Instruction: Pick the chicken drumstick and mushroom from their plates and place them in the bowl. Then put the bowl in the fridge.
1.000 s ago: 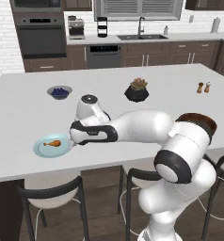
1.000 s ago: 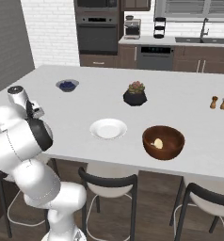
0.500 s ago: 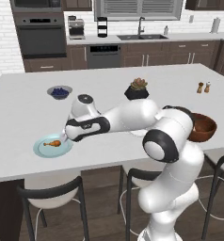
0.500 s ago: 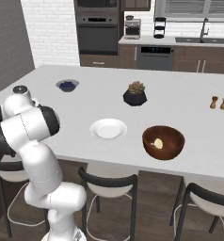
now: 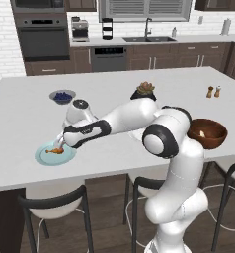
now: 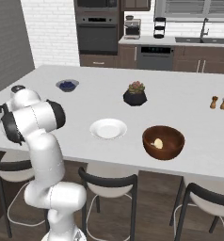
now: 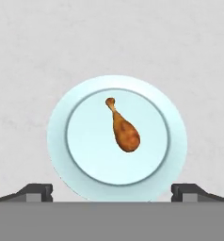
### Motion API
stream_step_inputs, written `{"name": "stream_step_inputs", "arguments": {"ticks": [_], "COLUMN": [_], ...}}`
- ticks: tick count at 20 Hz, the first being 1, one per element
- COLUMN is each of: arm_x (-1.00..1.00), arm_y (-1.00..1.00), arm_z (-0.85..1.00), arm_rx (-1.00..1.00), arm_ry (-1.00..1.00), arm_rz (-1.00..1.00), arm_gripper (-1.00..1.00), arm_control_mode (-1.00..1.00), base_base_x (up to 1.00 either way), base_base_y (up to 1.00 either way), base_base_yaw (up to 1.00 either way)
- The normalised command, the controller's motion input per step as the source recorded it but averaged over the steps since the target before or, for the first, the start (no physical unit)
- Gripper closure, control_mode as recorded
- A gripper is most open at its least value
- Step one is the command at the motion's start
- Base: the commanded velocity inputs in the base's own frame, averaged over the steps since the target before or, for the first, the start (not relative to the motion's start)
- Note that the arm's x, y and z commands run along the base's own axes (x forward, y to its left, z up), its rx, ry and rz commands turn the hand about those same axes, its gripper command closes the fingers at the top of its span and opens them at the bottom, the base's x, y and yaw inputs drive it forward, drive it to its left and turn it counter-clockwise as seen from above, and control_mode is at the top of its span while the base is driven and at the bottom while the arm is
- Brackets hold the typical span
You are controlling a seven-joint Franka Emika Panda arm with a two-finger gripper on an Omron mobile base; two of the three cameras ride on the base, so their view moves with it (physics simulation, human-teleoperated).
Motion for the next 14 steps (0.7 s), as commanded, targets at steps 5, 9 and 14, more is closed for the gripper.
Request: {"name": "stream_step_inputs", "arguments": {"ticks": [5,9,14], "arm_x": [0.05,0.27,0.42], "arm_y": [0.07,0.15,0.16], "arm_z": [-0.37,-0.41,-0.25], "arm_rx": [0.0,0.0,0.0], "arm_ry": [0.02,0.08,0.09], "arm_rz": [0.0,0.0,0.0], "arm_gripper": [-1.0,-1.0,-1.0], "arm_control_mode": [-1.0,-1.0,-1.0], "base_base_x": [0.0,0.0,0.0], "base_base_y": [0.0,0.0,0.0], "base_base_yaw": [0.0,0.0,0.0]}}
